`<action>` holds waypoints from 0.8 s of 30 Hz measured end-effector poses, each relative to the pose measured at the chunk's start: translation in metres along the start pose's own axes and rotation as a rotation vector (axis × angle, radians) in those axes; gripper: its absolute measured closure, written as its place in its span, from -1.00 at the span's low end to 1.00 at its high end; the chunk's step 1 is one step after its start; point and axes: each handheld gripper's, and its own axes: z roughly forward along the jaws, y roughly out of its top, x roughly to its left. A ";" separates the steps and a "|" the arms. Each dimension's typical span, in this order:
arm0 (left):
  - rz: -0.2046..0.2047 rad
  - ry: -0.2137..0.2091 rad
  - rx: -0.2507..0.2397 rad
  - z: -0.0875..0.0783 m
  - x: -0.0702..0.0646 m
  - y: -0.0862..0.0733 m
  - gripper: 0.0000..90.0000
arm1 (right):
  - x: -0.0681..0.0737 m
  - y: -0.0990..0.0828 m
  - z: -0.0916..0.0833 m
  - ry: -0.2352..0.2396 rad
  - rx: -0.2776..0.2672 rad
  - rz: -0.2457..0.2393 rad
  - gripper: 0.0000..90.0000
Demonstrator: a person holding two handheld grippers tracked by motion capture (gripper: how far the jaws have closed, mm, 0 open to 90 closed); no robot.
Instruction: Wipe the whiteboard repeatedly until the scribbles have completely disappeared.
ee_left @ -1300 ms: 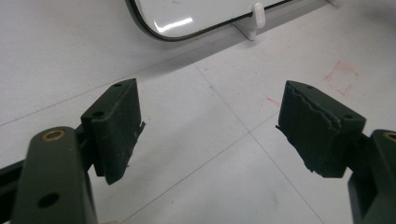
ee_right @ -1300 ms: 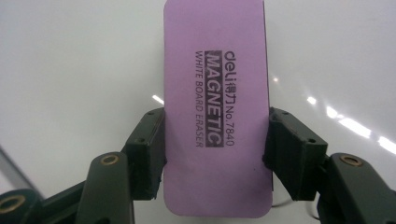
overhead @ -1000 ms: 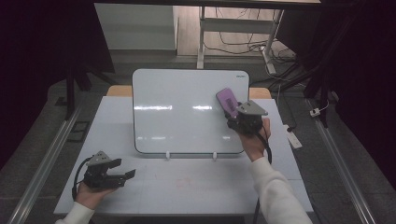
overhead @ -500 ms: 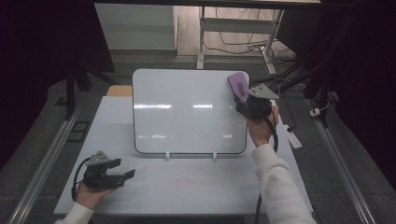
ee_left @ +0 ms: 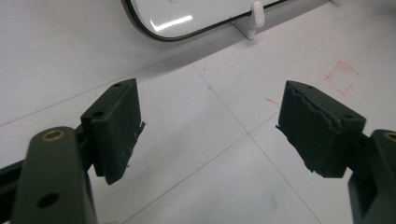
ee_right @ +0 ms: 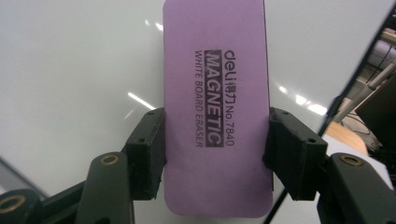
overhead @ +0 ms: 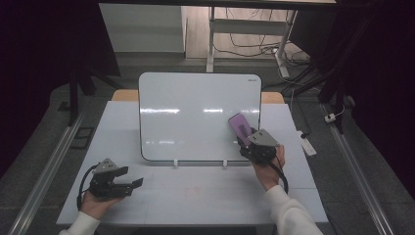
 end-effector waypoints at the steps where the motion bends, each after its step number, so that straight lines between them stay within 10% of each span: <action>1: 0.000 0.000 0.000 0.000 0.000 0.000 -0.51 | 0.002 -0.001 -0.001 0.002 0.005 0.000 -0.09; 14: 0.002 -0.002 0.004 0.000 0.000 0.000 -0.51 | 0.008 0.009 0.005 0.023 0.009 0.004 -0.09; 24: -0.001 -0.003 0.000 -0.001 0.001 -0.001 -0.51 | -0.026 0.057 0.022 -0.032 -0.043 0.087 -0.09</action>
